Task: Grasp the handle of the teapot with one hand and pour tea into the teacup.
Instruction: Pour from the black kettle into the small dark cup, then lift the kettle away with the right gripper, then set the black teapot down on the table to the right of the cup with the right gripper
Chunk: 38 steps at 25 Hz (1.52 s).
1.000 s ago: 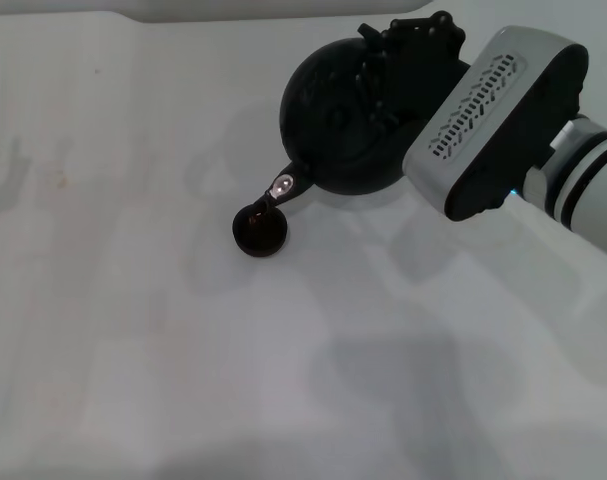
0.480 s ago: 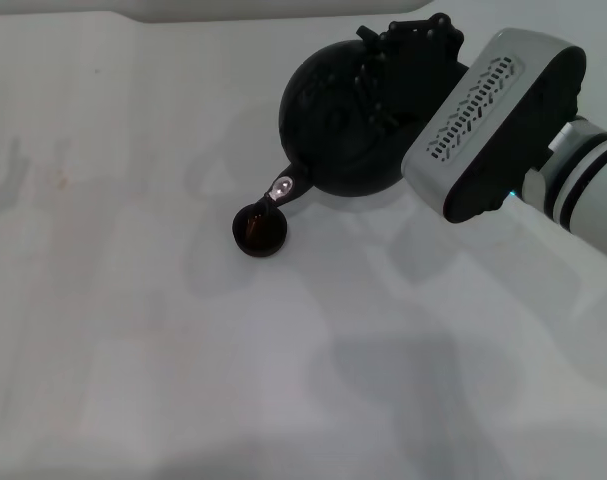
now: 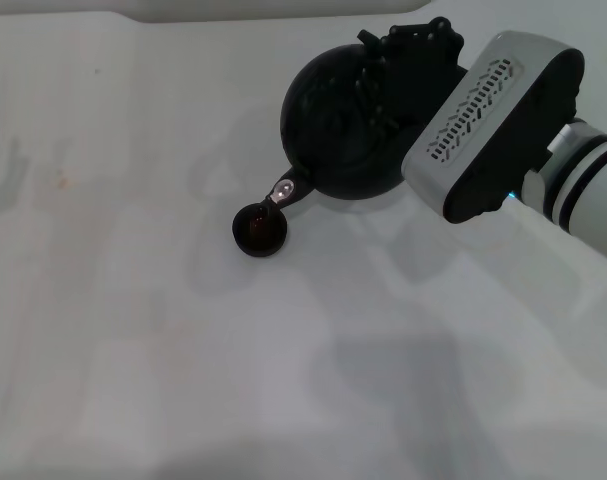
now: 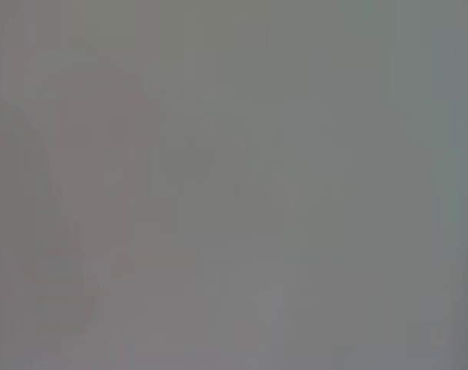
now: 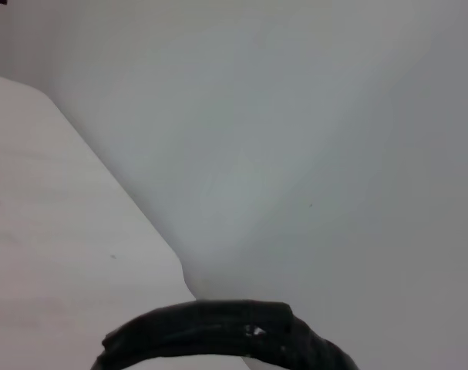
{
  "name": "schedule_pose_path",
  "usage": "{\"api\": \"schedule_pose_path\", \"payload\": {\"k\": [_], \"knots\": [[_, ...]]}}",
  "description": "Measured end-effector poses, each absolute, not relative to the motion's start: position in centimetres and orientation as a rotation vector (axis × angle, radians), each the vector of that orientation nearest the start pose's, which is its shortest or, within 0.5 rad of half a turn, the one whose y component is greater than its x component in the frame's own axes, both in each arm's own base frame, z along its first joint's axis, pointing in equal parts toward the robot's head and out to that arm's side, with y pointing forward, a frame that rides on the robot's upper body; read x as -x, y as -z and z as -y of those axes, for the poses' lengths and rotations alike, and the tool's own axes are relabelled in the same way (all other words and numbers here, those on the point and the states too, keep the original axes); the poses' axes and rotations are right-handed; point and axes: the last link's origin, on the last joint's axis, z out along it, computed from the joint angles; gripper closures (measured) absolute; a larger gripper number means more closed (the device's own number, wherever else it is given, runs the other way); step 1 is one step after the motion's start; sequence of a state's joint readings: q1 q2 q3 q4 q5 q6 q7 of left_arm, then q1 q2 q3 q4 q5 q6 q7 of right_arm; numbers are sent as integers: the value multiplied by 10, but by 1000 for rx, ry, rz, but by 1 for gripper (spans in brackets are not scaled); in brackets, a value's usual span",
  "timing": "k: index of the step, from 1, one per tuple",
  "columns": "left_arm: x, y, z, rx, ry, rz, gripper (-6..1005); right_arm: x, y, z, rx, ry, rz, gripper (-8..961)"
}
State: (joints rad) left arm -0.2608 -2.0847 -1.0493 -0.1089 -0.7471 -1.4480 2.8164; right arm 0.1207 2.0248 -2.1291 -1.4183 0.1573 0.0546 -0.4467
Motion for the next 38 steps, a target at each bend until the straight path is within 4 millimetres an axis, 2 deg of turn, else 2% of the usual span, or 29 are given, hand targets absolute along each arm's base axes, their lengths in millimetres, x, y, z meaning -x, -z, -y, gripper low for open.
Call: {"api": "schedule_pose_path", "payload": {"k": [23, 31, 38], "knots": [[363, -26, -264, 1344, 867, 573, 108, -179, 62, -322, 2162, -238, -151, 809], [363, -26, -264, 1346, 868, 573, 108, -186, 52, -327, 2119, -302, -309, 809], [363, -26, -265, 1348, 866, 574, 109, -200, 37, -326, 2047, -355, -469, 809]]}}
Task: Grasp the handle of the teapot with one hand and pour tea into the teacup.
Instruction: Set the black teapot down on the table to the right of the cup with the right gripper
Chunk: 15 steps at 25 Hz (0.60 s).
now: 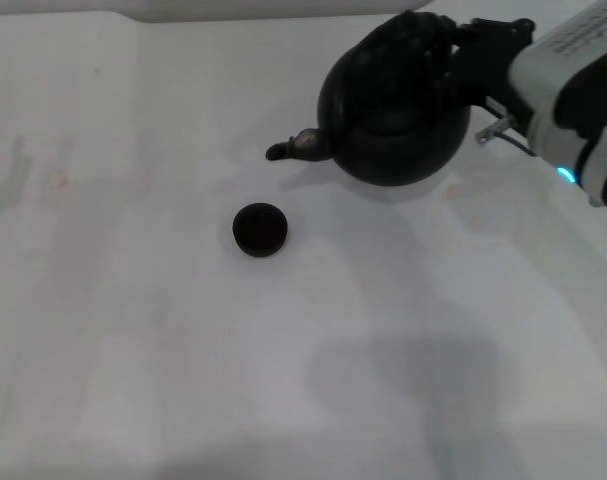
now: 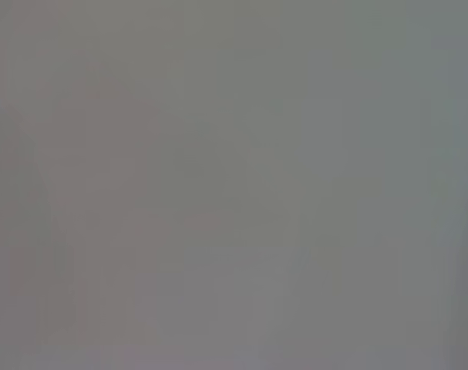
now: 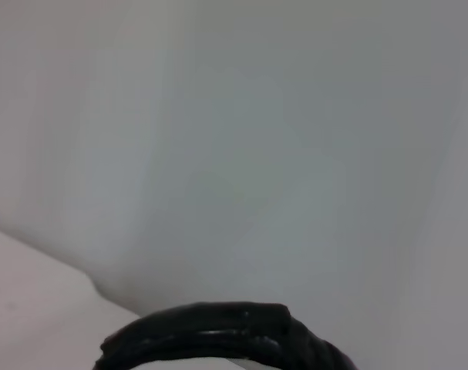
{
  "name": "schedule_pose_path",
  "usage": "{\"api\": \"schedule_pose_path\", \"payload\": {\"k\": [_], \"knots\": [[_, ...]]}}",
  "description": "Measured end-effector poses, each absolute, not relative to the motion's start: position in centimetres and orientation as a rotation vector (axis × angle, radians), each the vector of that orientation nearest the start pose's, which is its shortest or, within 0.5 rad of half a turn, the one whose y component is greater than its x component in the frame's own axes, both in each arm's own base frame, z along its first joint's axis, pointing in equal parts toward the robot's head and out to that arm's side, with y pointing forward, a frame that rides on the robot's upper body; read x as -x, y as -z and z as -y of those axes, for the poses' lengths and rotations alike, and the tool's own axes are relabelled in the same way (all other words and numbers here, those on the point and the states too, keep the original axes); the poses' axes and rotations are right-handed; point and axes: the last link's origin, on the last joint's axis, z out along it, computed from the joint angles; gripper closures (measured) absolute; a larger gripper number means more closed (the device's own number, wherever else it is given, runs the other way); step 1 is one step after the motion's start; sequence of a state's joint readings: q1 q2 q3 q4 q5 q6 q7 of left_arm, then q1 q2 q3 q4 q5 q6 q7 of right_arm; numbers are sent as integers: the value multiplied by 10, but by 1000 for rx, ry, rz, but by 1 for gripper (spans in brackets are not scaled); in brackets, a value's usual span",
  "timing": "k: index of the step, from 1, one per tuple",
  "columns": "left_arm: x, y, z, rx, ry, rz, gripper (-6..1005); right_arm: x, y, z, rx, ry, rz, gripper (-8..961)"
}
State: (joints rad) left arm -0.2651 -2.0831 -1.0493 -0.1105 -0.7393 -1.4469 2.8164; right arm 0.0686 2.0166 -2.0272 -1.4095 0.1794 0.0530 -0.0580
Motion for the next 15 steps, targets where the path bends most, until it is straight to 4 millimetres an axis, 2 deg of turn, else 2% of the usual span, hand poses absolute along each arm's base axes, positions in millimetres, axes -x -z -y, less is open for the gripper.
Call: {"api": "schedule_pose_path", "payload": {"k": [4, 10, 15], "knots": [[363, -27, -266, 1349, 865, 570, 109, -211, 27, -320, 1990, -404, -559, 809], [364, -29, -266, 1347, 859, 570, 108, -235, 15, -300, 1886, -469, -727, 808], [363, -30, -268, 1342, 863, 566, 108, -249, 13, -285, 1843, -466, -796, 809]]}}
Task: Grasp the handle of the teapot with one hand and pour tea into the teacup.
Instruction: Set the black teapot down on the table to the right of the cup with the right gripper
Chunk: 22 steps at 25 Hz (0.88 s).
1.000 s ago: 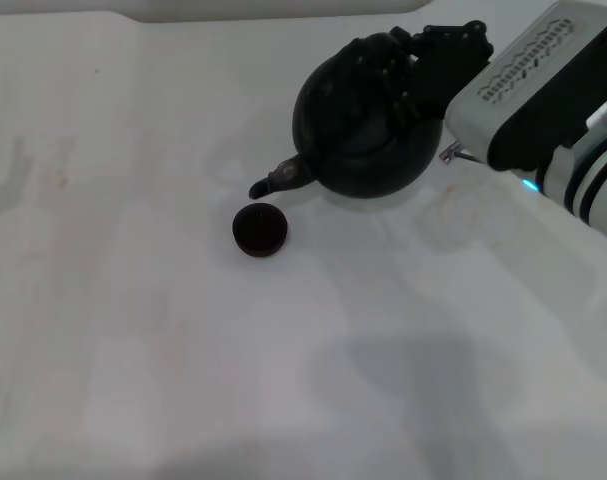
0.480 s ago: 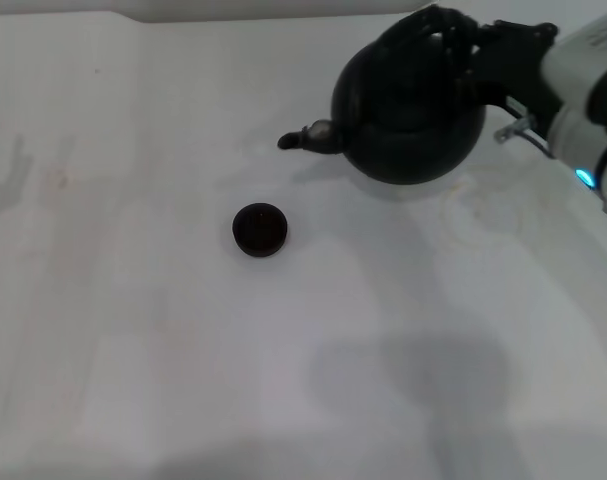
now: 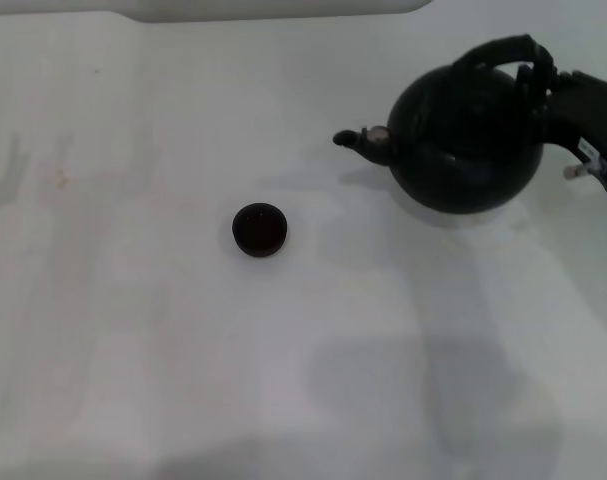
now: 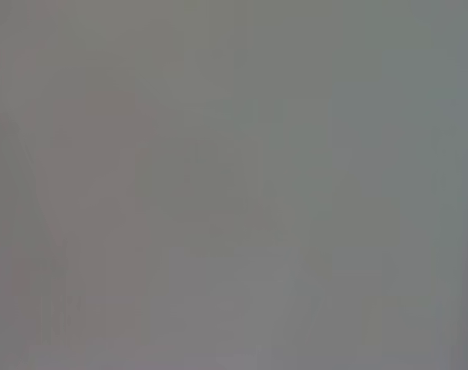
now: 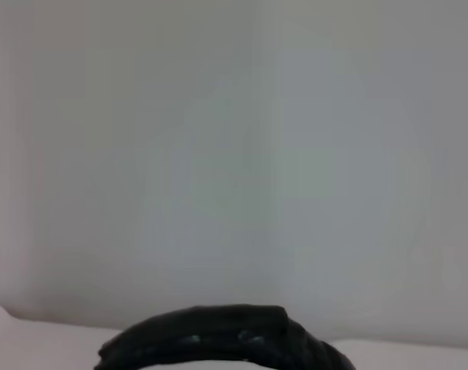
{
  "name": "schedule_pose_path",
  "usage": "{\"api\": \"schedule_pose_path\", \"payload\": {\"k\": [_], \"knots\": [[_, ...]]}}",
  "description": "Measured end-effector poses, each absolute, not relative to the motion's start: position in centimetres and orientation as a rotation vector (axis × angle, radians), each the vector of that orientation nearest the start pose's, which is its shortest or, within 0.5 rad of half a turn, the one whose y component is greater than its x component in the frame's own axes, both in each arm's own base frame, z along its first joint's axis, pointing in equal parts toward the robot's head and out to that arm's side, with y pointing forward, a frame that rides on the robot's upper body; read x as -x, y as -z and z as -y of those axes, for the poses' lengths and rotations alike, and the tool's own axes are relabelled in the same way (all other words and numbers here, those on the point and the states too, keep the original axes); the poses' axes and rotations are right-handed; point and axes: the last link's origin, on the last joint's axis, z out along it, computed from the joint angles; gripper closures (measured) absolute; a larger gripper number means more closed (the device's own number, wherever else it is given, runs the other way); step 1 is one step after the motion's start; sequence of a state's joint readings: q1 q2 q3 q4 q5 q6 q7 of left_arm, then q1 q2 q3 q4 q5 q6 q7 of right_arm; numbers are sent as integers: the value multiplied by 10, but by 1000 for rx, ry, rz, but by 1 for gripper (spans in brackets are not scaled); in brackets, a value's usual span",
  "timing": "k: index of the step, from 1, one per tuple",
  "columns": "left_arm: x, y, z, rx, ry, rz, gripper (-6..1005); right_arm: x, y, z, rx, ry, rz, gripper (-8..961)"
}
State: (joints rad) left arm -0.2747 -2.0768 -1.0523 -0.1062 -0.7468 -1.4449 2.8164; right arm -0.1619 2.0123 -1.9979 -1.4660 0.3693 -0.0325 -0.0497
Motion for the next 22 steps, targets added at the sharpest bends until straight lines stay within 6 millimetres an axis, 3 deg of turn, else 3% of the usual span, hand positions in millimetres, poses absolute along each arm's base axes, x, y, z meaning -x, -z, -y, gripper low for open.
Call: {"api": "schedule_pose_path", "payload": {"k": [10, 19, 22], "knots": [[361, -30, -272, 1351, 866, 556, 109, -269, 20, -273, 1806, -454, -871, 805], [361, -31, -271, 1350, 868, 552, 108, -273, 20, -272, 1801, -452, -866, 801], [361, -31, -272, 1351, 868, 554, 108, -273, 19, -273, 1794, -456, -864, 739]]}}
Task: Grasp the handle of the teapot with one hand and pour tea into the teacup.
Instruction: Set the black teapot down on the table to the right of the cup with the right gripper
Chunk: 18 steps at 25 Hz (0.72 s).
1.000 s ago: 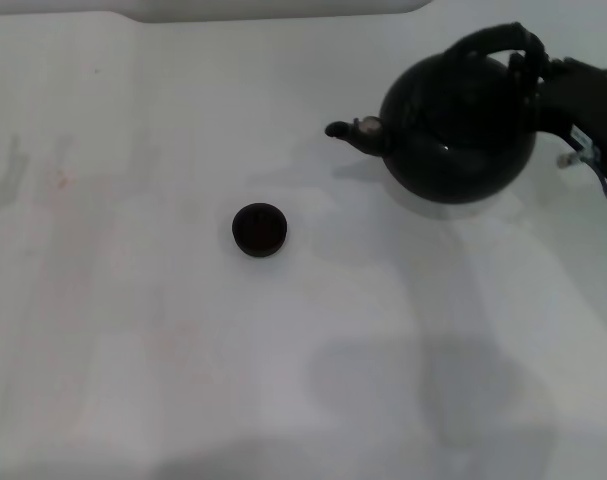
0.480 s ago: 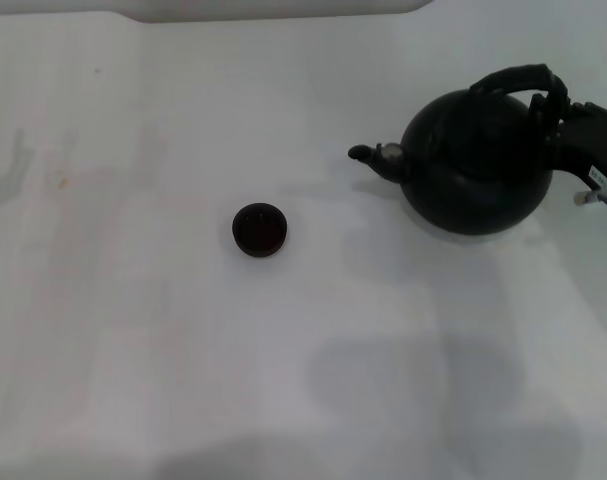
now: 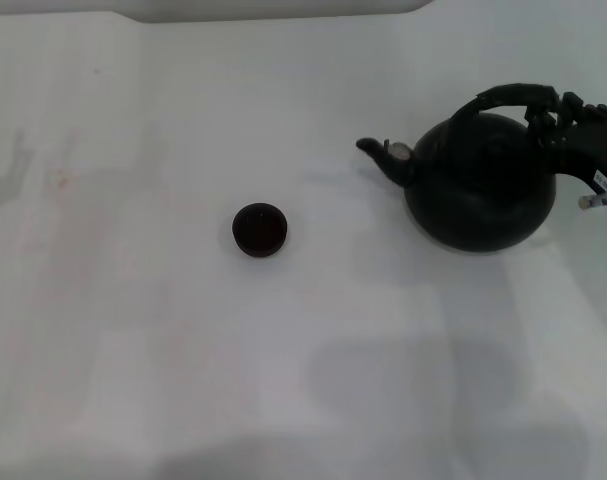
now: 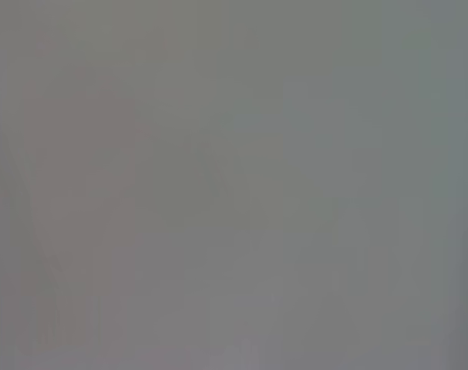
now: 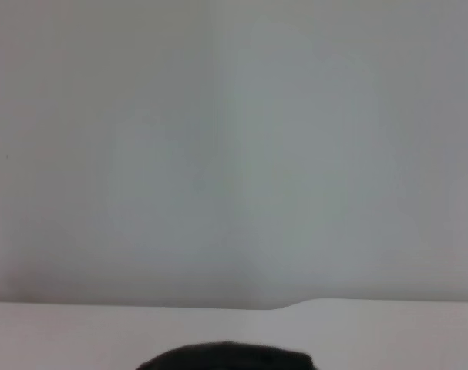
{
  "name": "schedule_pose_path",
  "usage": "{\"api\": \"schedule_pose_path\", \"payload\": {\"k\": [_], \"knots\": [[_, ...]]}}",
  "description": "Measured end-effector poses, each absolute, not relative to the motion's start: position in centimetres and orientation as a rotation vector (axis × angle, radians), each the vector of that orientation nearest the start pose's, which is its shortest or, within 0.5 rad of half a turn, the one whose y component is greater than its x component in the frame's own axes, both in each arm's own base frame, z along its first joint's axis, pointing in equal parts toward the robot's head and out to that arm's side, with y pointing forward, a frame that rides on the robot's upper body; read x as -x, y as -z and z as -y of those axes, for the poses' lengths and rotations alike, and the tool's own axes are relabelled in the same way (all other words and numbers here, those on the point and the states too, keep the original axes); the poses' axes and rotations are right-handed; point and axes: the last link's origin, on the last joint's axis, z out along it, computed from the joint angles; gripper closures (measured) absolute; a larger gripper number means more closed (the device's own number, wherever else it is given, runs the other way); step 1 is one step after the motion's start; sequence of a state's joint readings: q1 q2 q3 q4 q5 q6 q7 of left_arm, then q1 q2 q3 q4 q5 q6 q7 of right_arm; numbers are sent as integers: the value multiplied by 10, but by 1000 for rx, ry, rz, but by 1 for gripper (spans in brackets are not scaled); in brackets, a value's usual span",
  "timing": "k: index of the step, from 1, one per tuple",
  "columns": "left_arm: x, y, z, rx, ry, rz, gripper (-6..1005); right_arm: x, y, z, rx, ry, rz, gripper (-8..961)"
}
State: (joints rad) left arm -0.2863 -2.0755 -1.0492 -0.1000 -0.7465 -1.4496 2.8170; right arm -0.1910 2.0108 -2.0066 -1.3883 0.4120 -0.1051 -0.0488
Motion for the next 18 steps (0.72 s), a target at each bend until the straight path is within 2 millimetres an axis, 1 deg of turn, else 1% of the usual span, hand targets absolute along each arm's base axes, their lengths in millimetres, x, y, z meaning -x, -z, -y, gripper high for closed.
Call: {"api": "schedule_pose_path", "payload": {"k": [2, 8, 16, 18], "knots": [[361, -30, -272, 1351, 868, 555, 108, -275, 18, -273, 1790, -455, -865, 697], [360, -31, -273, 1346, 870, 554, 108, -275, 17, -273, 1787, -455, -864, 436], [362, -31, -273, 1344, 863, 554, 109, -272, 12, -273, 1790, -446, -863, 411], [362, -31, -272, 1344, 862, 554, 109, -272, 8, -270, 1787, -434, -868, 368]]}}
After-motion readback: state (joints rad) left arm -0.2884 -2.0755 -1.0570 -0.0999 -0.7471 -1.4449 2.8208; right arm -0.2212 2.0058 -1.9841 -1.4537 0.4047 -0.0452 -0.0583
